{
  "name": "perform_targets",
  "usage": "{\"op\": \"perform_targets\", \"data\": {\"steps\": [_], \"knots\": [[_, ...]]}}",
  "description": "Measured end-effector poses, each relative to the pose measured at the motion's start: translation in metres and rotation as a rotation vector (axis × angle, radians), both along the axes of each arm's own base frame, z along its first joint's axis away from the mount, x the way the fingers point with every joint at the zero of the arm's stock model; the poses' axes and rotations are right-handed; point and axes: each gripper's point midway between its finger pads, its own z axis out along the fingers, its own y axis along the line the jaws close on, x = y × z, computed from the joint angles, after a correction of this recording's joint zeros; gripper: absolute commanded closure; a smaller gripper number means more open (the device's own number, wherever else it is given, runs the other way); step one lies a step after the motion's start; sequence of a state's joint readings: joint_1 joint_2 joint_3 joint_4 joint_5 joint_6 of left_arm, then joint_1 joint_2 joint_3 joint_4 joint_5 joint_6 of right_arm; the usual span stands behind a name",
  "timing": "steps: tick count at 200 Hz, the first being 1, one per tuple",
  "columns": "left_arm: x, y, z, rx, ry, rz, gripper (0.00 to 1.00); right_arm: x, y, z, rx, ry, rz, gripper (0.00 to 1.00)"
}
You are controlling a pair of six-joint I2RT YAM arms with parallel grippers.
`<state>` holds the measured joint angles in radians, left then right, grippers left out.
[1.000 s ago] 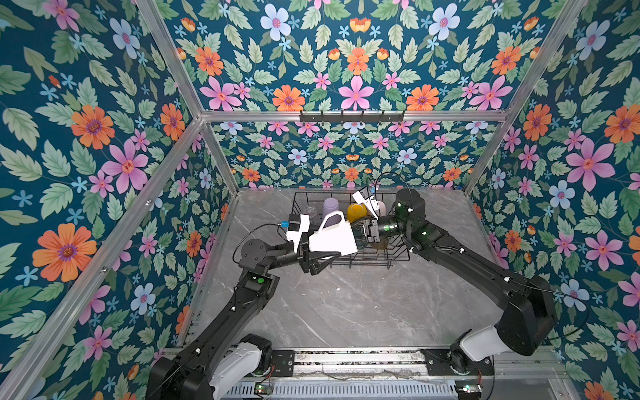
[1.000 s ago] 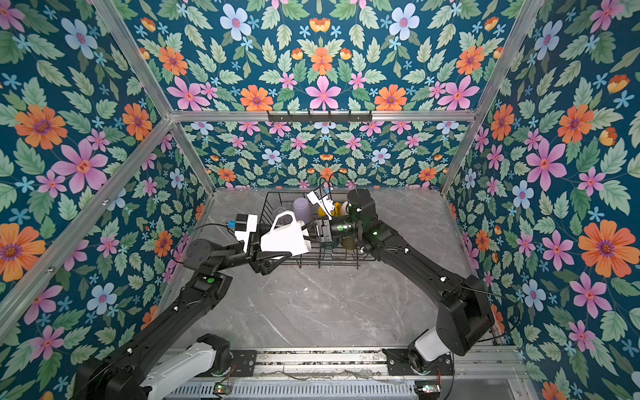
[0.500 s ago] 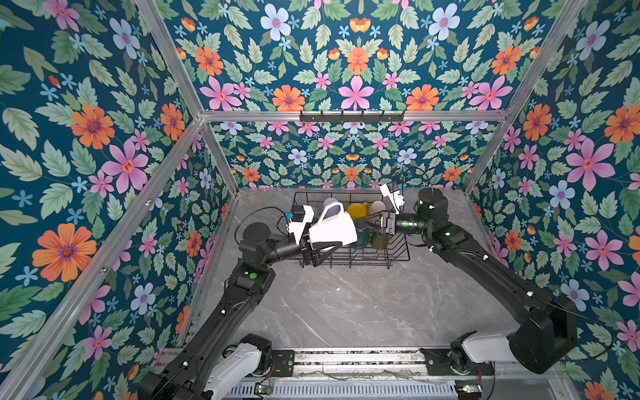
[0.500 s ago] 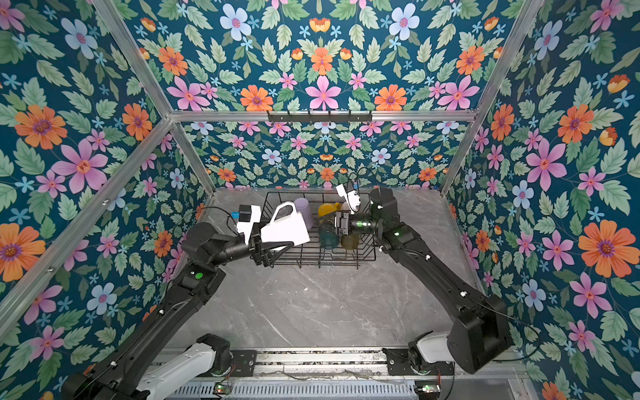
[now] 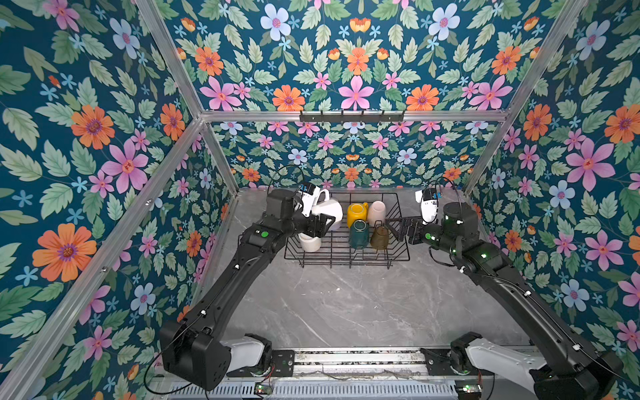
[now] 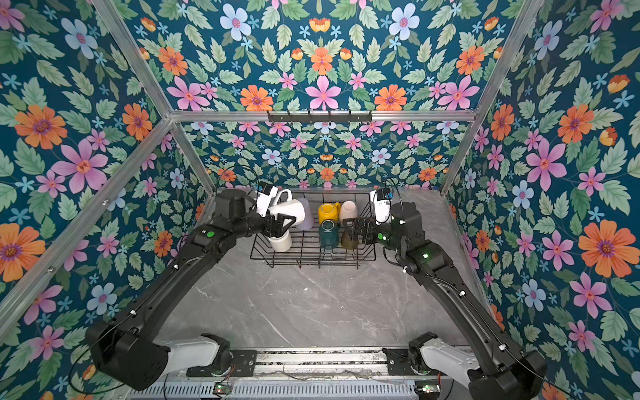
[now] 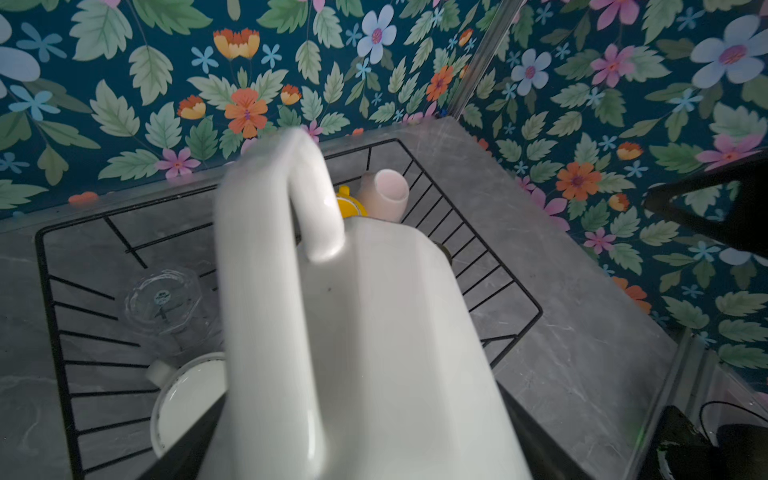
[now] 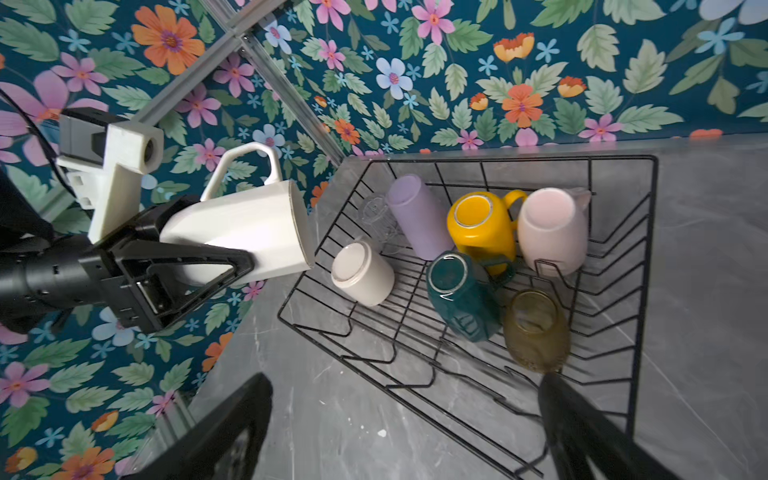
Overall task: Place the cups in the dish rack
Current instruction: 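Open the right gripper and withdraw it while the left holds the mug, then lower the white mug upside down into the rack beside the first white mug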
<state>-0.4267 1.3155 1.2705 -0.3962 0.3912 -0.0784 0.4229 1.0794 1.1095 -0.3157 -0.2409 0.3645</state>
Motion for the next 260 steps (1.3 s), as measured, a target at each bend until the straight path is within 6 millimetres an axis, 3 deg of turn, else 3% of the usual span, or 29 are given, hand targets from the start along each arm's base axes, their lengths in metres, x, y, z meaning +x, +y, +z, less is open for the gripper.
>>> {"op": "perform_targets", "data": {"steps": [60,102,149,260], "knots": [[0.003,-0.018,-0.033,0.212,0.096,0.019,1.0,0.005,-0.011,-0.017,-0.062,0.02,-0.055,0.01],[0.011,-0.019,-0.052,0.378,0.122,0.029,1.0,0.005,-0.016,-0.024,-0.082,0.021,-0.074,0.01],[0.008,-0.029,-0.073,0.542,0.128,-0.053,1.0,0.002,-0.023,-0.031,-0.093,0.023,-0.082,0.01],[0.012,-0.026,-0.121,0.789,0.224,-0.155,1.0,-0.005,-0.039,-0.041,-0.104,0.018,-0.121,0.01]]}}
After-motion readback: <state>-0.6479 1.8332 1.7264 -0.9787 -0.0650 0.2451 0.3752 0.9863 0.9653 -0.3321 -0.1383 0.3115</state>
